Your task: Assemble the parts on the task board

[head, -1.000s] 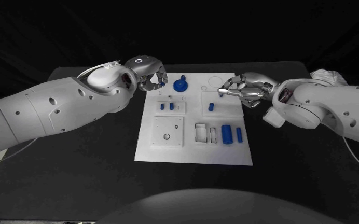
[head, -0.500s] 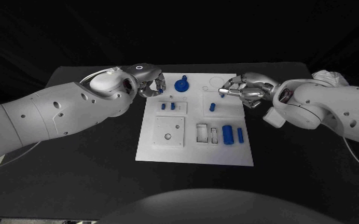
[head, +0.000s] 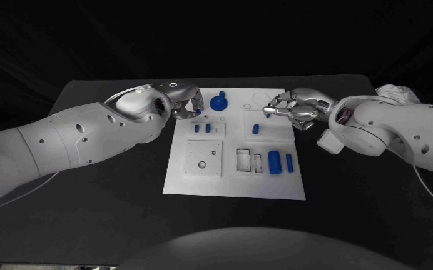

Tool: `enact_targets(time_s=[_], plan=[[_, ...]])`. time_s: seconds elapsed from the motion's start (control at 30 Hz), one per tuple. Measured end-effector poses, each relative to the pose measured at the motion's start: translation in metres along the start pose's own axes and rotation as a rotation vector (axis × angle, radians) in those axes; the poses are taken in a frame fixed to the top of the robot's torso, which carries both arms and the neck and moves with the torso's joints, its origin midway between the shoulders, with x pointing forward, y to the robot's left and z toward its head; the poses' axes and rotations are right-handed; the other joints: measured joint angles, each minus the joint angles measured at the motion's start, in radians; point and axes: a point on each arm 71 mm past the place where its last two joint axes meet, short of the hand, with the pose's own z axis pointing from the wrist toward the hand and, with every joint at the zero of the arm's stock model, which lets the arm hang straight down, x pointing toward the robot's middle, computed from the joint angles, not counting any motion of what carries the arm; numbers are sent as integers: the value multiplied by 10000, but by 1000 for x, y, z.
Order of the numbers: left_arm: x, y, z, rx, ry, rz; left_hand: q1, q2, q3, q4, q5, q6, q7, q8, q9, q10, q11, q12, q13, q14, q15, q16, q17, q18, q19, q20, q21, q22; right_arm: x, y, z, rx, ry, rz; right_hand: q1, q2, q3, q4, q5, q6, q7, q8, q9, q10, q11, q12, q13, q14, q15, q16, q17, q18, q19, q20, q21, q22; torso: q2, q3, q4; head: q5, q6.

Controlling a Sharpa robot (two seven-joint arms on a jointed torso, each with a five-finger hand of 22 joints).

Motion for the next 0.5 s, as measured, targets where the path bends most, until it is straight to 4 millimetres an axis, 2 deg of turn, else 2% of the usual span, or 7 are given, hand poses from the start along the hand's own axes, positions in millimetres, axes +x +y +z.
enact_targets(time_s=[0.5], plan=[[3, -5, 8, 88, -124, -99, 1, -1, 0, 0, 0, -16, -16, -15, -30, 0, 0, 0, -1, 0, 0, 0, -22, -1, 0, 0, 0, -1, 1, 0, 1, -3, 23, 1, 0, 0, 28, 28, 0, 0, 0, 0, 0, -1, 0, 25, 0, 3, 5, 0, -2, 1, 0, 0, 0, -1, -12, 0, 9, -22, 0]])
